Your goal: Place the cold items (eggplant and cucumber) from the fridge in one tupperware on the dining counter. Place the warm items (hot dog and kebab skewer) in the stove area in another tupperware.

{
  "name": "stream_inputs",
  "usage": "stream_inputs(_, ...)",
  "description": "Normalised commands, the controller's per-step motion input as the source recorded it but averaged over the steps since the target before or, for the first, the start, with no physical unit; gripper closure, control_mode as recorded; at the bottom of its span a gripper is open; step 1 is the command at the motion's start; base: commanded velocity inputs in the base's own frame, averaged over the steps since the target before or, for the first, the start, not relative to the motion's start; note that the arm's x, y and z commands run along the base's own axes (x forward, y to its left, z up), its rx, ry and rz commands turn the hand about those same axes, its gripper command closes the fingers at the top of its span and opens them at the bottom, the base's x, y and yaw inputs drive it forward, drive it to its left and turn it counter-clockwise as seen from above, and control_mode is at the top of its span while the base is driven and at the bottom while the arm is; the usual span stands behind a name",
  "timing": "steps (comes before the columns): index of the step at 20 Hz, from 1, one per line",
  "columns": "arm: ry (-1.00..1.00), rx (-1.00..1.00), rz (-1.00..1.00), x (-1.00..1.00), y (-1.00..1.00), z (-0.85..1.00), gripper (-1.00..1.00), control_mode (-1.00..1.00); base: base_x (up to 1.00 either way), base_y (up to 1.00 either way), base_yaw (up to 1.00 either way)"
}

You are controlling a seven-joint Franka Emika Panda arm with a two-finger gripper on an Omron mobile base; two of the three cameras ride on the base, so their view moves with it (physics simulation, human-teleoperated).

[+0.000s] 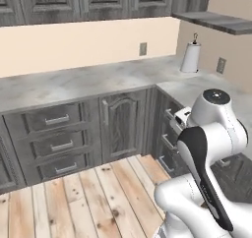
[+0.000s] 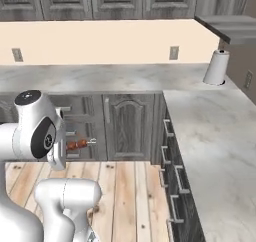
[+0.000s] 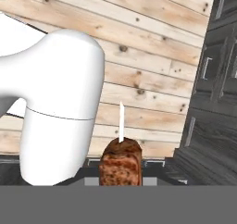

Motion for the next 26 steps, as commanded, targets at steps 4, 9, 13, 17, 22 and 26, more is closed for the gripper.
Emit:
stream_inputs(4, 0.0, 0.0, 0.0, 0.0, 0.0, 0.0, 1.0, 1.0, -1.0, -0.64, -0.05)
stream_inputs(9, 0.0, 0.0, 0.0, 0.0, 0.0, 0.0, 1.0, 1.0, -1.0, -0.44, -0.13)
stream_inputs(13, 0.0, 0.0, 0.0, 0.0, 0.0, 0.0, 1.0, 1.0, -1.0, -0.33, -0.13)
stream_inputs(17, 0.0, 0.0, 0.0, 0.0, 0.0, 0.0, 1.0, 1.0, -1.0, -0.31, -0.12)
stream_inputs(22, 0.0, 0.0, 0.0, 0.0, 0.0, 0.0, 1.0, 1.0, -1.0, -0.26, -0.08)
stream_inputs(26, 0.0, 0.0, 0.0, 0.0, 0.0, 0.0, 1.0, 1.0, -1.0, -0.15, -0.04)
